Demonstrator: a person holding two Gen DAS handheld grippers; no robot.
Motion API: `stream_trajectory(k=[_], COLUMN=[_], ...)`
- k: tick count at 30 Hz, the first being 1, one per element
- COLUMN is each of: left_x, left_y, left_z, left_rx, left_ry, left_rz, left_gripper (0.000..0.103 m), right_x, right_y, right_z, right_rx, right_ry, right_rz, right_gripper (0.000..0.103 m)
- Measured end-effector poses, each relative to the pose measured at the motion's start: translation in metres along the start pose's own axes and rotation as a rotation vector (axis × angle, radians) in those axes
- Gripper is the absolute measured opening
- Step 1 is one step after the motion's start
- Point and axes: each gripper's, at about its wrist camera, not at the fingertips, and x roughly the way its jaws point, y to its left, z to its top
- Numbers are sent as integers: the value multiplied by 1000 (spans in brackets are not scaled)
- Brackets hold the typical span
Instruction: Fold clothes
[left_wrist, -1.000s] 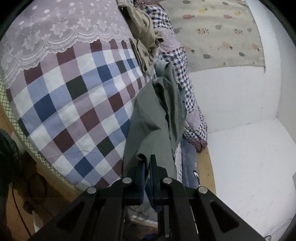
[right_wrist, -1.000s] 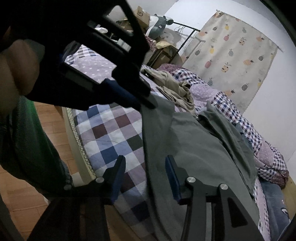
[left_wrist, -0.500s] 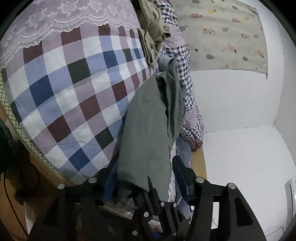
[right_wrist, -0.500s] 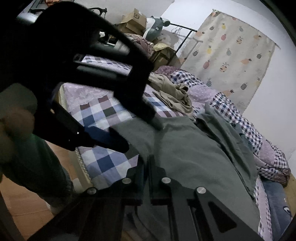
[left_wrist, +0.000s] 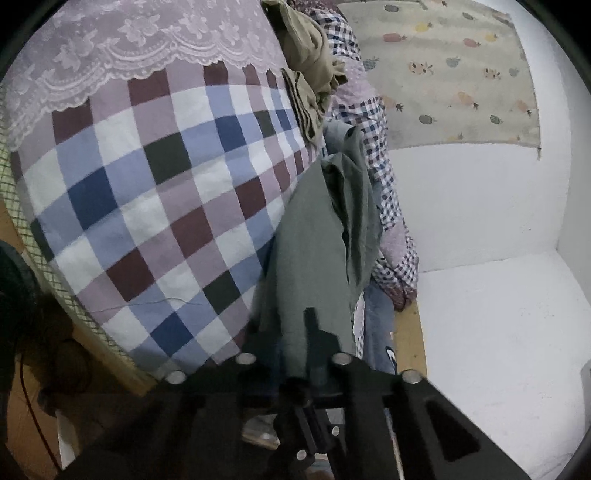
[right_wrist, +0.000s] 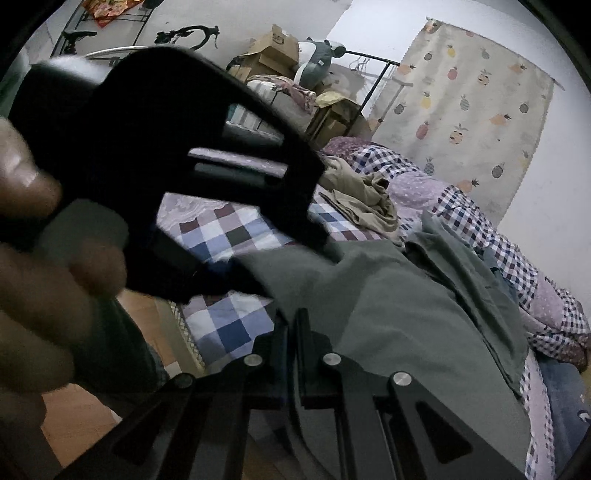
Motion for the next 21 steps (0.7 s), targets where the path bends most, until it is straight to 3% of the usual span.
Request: stream_trajectory(k=[3,5,6,7,12,21], left_x=[-2,-3,-5,-7,-17,-34], left_y=[-8,-14,-17,-19,-30,-38], left_z=[2,4,4,5,8,16], left_rx=[26,55,67,77,125,107], left_ry=[-7,-4,-3,-2,-1,-36], left_rz=[-26,-45,-51,-55,-82,-150], left_gripper=[2,1,1,1,1,1], right_x=[2,5,5,5,12,21], right_y=[2,3,4,5,7,-26], right_z=[-4,-6,-8,-9,-17,-41], right_rx=[-16,-30,-35,-43,-90,-91], right_ry=[-1,2,0,-2,19,119], right_rz=[-38,-75,-88,-98,-174,-318], right_gripper=[6,23,40,49,51,51])
